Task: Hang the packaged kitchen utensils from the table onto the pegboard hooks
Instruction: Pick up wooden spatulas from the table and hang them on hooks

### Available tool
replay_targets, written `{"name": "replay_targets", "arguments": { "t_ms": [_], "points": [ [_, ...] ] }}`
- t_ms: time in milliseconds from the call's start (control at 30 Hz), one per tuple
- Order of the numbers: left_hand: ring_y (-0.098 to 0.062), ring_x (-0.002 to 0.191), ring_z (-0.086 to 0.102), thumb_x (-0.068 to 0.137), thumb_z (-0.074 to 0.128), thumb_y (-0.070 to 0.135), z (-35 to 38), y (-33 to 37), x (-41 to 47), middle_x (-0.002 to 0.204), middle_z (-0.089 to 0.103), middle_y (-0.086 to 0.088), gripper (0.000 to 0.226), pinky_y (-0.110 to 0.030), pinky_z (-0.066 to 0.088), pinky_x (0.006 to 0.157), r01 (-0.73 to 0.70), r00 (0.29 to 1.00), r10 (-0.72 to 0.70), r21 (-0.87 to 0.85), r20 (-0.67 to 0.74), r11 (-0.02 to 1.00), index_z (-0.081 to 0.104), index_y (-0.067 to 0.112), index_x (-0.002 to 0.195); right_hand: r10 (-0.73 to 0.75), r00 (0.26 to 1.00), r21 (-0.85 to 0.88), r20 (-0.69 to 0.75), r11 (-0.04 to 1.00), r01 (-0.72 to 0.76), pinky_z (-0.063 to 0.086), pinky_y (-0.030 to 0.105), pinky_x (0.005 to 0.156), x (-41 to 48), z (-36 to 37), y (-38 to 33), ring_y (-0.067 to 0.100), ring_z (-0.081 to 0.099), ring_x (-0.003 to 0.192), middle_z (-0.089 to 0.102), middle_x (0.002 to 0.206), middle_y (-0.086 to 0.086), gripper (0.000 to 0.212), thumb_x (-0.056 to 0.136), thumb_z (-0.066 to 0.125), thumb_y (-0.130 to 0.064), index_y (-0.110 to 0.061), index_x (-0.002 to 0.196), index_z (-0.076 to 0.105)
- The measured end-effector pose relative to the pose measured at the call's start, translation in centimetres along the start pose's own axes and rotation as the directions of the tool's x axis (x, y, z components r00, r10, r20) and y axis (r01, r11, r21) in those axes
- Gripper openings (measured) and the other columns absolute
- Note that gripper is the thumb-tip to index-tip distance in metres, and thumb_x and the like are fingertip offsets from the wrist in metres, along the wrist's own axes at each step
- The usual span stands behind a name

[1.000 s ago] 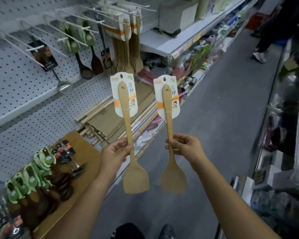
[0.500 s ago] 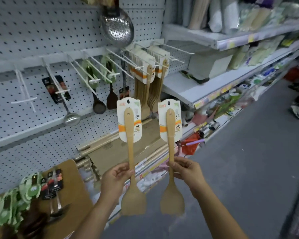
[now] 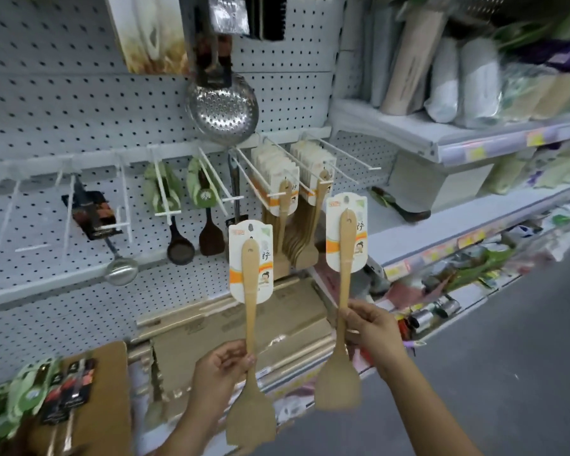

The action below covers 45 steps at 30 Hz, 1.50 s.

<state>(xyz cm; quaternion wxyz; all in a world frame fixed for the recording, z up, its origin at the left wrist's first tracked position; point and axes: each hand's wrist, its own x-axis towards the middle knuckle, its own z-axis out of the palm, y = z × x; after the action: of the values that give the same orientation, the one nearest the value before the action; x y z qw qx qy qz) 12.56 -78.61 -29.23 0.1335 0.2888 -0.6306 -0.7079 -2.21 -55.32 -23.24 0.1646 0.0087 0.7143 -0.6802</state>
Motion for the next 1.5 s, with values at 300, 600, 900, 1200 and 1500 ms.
{"name": "replay_targets", "arguments": {
  "t_ms": [300,600,900,1200,1500],
  "points": [
    [-0.019,0.074,0.069,0.075,0.073,-0.014,11.1,0.4,0.6,0.080,0.076,-0.007,0.023,-0.017,0.056,0.062,-0.004,0.983,-0.005,-0.050,-0.183,0.999,0.073,0.003,0.091,-0.033,0.986,-0.056,0.165,0.997,0.043,0.053,0.067,0.083,10.2,-7.4,-2.1,0.036,0.070,0.079,0.074,0.080,0.016,0.012,0.096,0.062,-0.003,-0.005,0.095,0.074],
    [-0.010,0.069,0.070,0.076,0.074,-0.011,14.5,0.8,1.7,0.076,0.077,0.000,0.024,-0.017,0.056,0.061,0.015,0.962,-0.031,-0.059,-0.273,0.998,0.073,0.010,0.088,-0.031,0.982,-0.116,0.187,0.992,0.054,0.054,0.067,0.081,15.0,-8.5,-0.4,0.047,0.069,0.091,0.076,0.085,0.014,0.018,0.093,0.068,-0.008,-0.020,0.088,0.079],
    [-0.013,0.077,0.072,0.075,0.075,-0.011,13.9,0.3,4.8,0.086,0.077,-0.009,0.025,-0.018,0.057,0.070,-0.016,0.971,0.003,-0.055,-0.241,0.998,0.073,0.004,0.095,-0.045,0.985,-0.120,0.165,0.991,0.065,0.055,0.064,0.084,16.1,-8.3,0.2,0.043,0.070,0.089,0.076,0.086,0.015,0.020,0.094,0.065,-0.004,-0.018,0.092,0.079],
    [-0.021,0.082,0.072,0.075,0.077,-0.008,14.1,-0.7,7.2,0.087,0.077,-0.009,0.024,-0.031,0.057,0.078,0.004,0.981,-0.013,-0.046,-0.192,0.999,0.074,0.008,0.092,-0.036,0.990,-0.135,0.140,0.989,0.055,0.059,0.043,0.075,17.2,-7.2,-1.0,0.023,0.069,0.074,0.076,0.075,0.004,0.021,0.094,0.062,0.000,-0.014,0.088,0.076],
    [-0.026,0.083,0.072,0.077,0.075,-0.008,15.0,-1.2,5.5,0.086,0.077,-0.011,0.020,-0.038,0.058,0.081,-0.001,0.959,-0.006,-0.025,-0.283,1.000,0.075,0.004,0.093,-0.038,0.981,-0.198,0.190,0.977,0.077,0.058,0.047,0.079,22.7,-3.8,-2.8,0.028,0.071,0.083,0.076,0.079,0.003,0.013,0.095,0.066,-0.020,-0.022,0.096,0.079]
  ]
}}
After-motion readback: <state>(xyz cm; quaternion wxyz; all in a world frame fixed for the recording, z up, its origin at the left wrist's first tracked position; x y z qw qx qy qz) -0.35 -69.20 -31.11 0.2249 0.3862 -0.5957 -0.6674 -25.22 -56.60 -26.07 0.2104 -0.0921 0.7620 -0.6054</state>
